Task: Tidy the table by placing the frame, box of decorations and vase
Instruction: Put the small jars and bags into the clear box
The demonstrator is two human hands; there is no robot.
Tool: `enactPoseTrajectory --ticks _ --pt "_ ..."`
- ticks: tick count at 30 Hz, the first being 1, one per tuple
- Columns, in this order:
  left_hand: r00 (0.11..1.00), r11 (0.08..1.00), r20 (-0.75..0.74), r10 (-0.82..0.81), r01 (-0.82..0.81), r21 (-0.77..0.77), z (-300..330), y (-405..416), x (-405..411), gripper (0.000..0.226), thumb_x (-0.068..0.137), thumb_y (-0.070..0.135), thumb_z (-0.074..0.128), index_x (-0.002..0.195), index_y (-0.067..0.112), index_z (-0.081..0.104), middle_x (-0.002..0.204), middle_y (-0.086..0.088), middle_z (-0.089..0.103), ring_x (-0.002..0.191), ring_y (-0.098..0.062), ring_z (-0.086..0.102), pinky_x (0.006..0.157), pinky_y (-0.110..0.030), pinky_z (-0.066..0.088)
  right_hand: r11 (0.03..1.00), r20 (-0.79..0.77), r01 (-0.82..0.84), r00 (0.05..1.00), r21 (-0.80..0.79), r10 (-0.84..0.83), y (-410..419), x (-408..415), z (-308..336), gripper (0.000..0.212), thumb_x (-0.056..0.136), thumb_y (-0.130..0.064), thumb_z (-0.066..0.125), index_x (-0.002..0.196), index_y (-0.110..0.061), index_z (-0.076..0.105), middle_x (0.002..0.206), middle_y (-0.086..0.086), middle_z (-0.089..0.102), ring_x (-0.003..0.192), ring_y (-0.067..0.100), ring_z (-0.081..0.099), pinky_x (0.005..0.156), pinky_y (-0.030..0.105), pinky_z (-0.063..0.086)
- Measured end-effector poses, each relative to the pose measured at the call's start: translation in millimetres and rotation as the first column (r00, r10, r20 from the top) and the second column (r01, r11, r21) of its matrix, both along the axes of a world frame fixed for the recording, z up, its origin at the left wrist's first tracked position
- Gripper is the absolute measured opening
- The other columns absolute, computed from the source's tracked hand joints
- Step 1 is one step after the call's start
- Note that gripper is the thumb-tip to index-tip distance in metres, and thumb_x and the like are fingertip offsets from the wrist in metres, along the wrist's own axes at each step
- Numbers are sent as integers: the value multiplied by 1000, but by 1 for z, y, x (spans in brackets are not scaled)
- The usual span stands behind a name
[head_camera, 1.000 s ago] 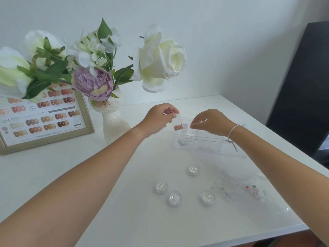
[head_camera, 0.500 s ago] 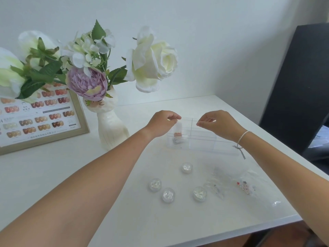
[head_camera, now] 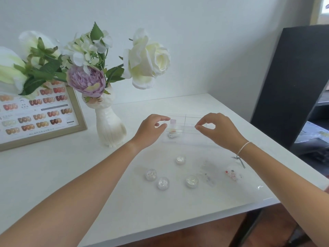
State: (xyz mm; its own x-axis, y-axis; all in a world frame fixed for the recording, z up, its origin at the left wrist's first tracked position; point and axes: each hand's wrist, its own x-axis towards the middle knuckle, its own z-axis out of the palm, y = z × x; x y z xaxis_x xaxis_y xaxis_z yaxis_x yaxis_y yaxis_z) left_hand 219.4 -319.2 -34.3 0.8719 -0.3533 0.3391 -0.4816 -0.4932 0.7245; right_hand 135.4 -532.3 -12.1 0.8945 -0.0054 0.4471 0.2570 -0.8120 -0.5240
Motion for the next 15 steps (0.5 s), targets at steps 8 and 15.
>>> enactPoseTrajectory --ticks 8,15 --pt "999 999 -38 -37 36 -31 -8 39 -52 24 90 20 55 93 42 61 107 18 58 85 7 54 71 3 35 988 -81 -139 988 -63 134 34 -30 -17 5 81 -30 64 86 -28 67 93 -11 61 89 11 48 91 34 39" --pt "984 991 -116 -134 135 0 -17 72 -94 23 88 20 59 88 43 65 102 19 63 82 7 56 69 -2 39 965 -221 -170 967 -199 125 49 -34 -35 23 82 -35 62 103 -28 63 112 -6 62 107 15 51 96 33 36"
